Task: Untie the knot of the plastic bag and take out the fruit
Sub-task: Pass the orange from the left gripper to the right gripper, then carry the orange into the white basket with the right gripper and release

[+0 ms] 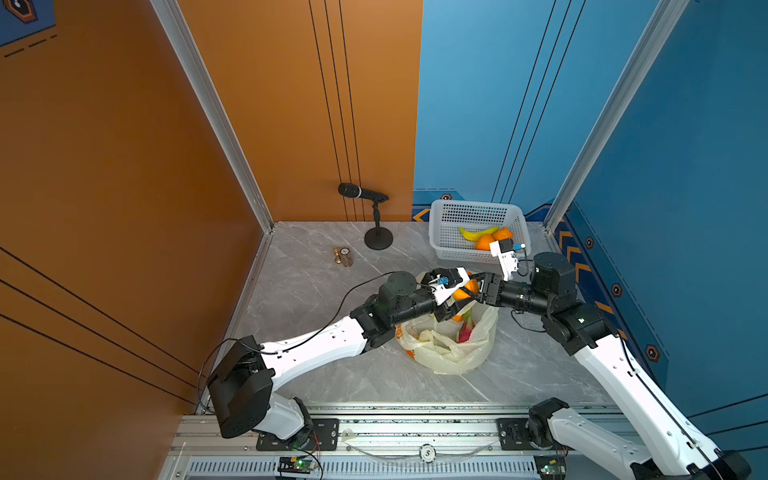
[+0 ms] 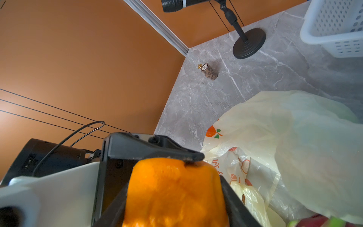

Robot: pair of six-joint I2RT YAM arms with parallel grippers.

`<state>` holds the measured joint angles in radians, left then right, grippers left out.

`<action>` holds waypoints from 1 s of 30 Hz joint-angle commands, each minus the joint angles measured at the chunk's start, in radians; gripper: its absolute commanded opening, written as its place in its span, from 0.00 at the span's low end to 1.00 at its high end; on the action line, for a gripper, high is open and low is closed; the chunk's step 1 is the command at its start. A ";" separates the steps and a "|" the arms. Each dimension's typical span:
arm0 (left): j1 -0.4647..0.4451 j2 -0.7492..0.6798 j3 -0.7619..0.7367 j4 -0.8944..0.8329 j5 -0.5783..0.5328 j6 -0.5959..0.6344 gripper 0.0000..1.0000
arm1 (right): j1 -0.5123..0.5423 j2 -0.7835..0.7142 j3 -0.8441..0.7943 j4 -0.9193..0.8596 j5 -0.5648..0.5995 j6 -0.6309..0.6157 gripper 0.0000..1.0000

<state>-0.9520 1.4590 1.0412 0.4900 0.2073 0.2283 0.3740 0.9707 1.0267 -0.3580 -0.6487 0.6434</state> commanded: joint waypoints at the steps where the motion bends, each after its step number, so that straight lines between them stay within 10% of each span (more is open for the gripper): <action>1: -0.026 0.005 0.037 0.004 -0.040 0.005 0.84 | -0.003 0.005 0.037 0.007 0.062 -0.038 0.48; 5: -0.036 -0.010 0.039 -0.033 -0.090 -0.001 0.99 | -0.046 0.025 0.056 0.031 0.143 -0.051 0.47; 30: -0.096 0.073 0.210 -0.413 -0.195 -0.041 0.98 | -0.299 0.897 0.566 0.156 0.372 -0.224 0.45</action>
<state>-1.0336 1.4956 1.1957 0.1387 0.0437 0.2111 0.0795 1.8023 1.5341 -0.2161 -0.3244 0.4591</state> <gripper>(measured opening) 0.976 0.570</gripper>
